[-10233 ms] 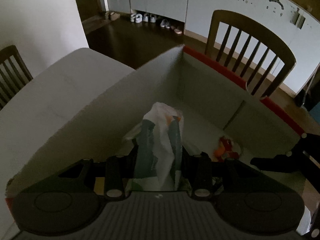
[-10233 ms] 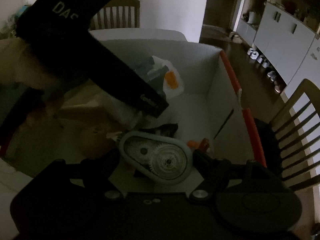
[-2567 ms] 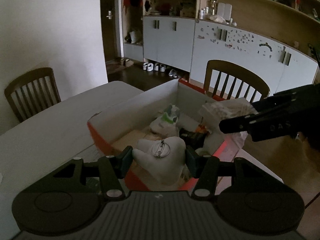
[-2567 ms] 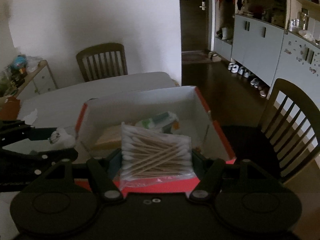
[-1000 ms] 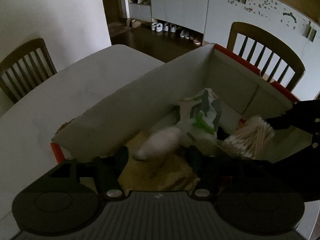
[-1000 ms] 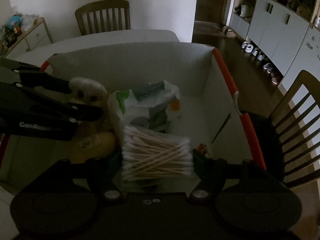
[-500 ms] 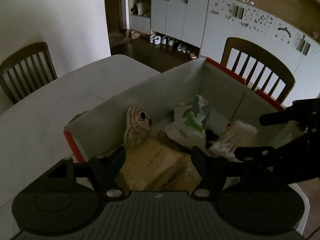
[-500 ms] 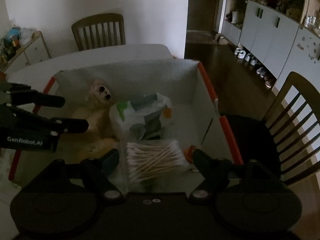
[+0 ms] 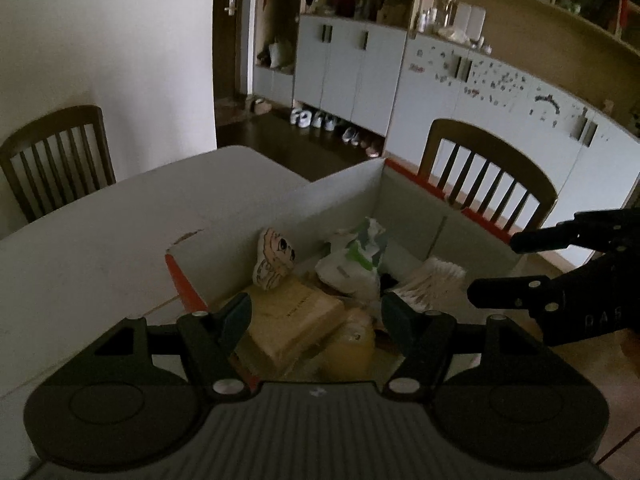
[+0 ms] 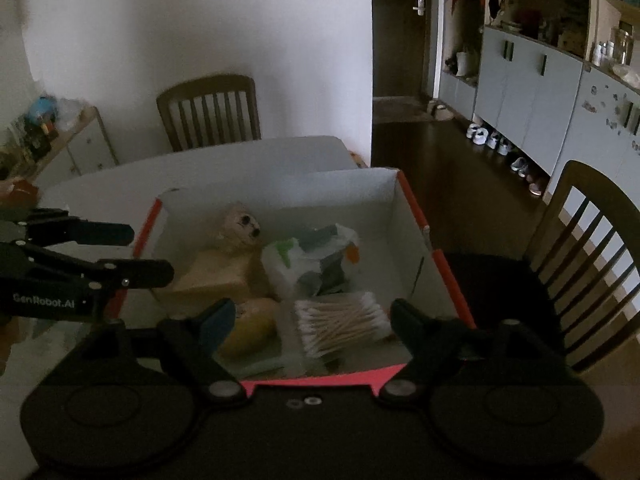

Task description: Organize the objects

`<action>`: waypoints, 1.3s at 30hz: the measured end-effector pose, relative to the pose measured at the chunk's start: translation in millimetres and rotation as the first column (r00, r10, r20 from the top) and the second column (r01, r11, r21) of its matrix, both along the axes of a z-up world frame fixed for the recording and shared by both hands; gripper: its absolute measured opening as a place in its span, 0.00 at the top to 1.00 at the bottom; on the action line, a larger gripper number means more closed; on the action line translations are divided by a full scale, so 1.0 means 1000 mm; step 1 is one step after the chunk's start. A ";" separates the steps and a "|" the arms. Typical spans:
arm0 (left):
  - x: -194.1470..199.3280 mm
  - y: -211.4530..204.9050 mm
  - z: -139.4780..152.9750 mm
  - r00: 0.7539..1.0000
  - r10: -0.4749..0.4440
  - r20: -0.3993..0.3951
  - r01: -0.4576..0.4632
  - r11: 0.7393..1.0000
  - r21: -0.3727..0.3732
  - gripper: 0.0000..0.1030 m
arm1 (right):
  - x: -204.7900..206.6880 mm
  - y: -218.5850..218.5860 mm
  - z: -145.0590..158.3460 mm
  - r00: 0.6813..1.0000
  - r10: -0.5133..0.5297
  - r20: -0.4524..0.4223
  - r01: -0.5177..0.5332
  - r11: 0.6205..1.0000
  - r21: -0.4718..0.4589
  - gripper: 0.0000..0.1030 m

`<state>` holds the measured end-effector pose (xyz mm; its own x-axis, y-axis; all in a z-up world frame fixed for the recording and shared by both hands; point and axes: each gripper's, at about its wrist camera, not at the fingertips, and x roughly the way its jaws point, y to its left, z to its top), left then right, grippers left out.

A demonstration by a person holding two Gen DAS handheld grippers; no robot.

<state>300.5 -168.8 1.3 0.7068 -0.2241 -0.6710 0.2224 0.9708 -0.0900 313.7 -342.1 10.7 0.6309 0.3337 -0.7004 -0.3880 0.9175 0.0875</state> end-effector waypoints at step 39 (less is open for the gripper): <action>-0.106 0.042 0.038 0.988 -0.003 0.153 0.015 0.997 -0.076 0.00 | -0.095 0.034 0.032 0.989 -0.101 0.104 0.093 0.993 0.078 0.16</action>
